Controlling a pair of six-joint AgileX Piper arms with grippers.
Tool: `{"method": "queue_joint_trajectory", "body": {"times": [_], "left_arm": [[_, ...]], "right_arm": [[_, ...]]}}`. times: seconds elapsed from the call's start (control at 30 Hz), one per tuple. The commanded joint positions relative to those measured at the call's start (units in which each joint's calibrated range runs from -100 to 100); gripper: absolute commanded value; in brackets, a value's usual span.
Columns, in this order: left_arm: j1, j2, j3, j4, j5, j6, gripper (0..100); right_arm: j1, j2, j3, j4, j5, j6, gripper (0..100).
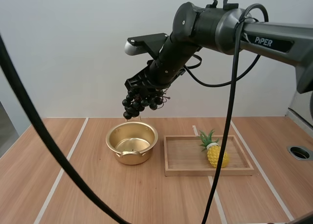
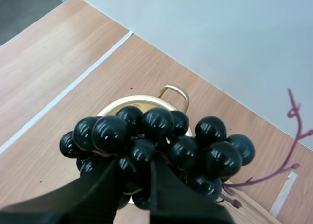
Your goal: Open the pot, put the grape inside, and close it
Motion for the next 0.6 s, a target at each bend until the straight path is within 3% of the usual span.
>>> {"method": "queue_joint_trajectory", "body": {"times": [0.0, 0.57], "left_arm": [[0.04, 0.19, -1.48, -0.64, -0.18, -0.16, 0], [0.04, 0.19, -3.67, 0.36, 2.37, -0.58, 0]], "right_arm": [[0.14, 1.20, -0.63, -0.46, -1.41, -0.76, 0], [2.58, 12.23, -0.81, 0.06, -7.85, -1.76, 0]]}}
